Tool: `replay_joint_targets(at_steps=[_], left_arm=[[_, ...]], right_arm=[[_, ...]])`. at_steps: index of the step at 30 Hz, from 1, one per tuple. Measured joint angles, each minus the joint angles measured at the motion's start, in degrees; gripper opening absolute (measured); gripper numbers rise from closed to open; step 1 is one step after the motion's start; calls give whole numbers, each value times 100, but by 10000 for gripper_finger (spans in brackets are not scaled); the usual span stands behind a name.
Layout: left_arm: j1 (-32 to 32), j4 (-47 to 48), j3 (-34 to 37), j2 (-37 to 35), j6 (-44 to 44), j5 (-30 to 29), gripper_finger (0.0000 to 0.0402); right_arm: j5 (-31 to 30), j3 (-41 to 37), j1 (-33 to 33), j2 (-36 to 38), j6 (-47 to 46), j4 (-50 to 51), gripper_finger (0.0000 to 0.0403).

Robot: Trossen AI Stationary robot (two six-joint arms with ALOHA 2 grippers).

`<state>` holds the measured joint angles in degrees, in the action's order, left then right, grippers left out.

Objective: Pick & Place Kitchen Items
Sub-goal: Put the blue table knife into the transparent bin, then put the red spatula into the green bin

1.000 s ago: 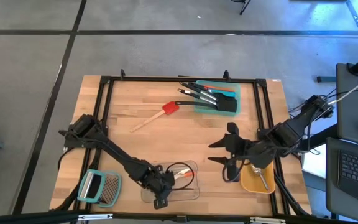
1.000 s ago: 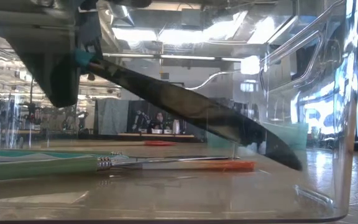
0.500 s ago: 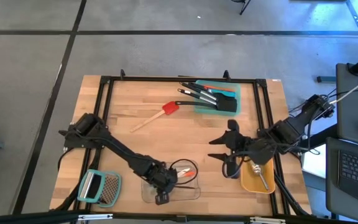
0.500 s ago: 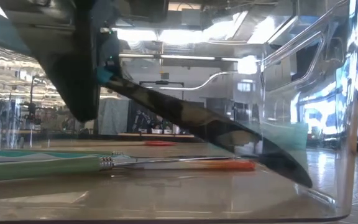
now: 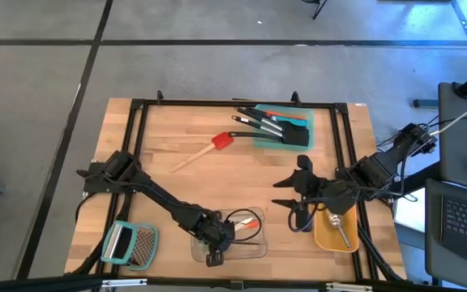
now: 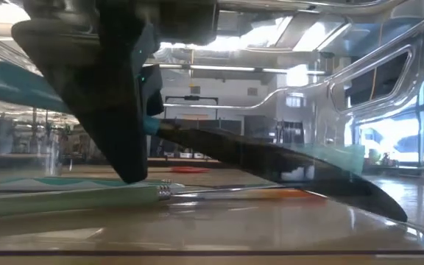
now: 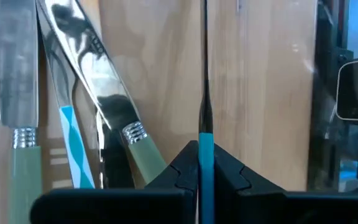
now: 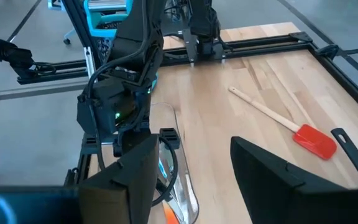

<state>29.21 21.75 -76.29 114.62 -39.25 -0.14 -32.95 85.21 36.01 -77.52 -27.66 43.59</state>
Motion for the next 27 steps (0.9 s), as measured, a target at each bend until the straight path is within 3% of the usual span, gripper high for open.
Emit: replay_joint_targets(at_steps=[14, 27], left_arm=[[2, -56, 1, -73, 193, -538, 110], [4, 280, 2, -974, 12, -645, 118]], right_arm=[[168, 0, 2, 0, 2, 15, 201], [166, 0, -117, 0, 2, -50, 201]])
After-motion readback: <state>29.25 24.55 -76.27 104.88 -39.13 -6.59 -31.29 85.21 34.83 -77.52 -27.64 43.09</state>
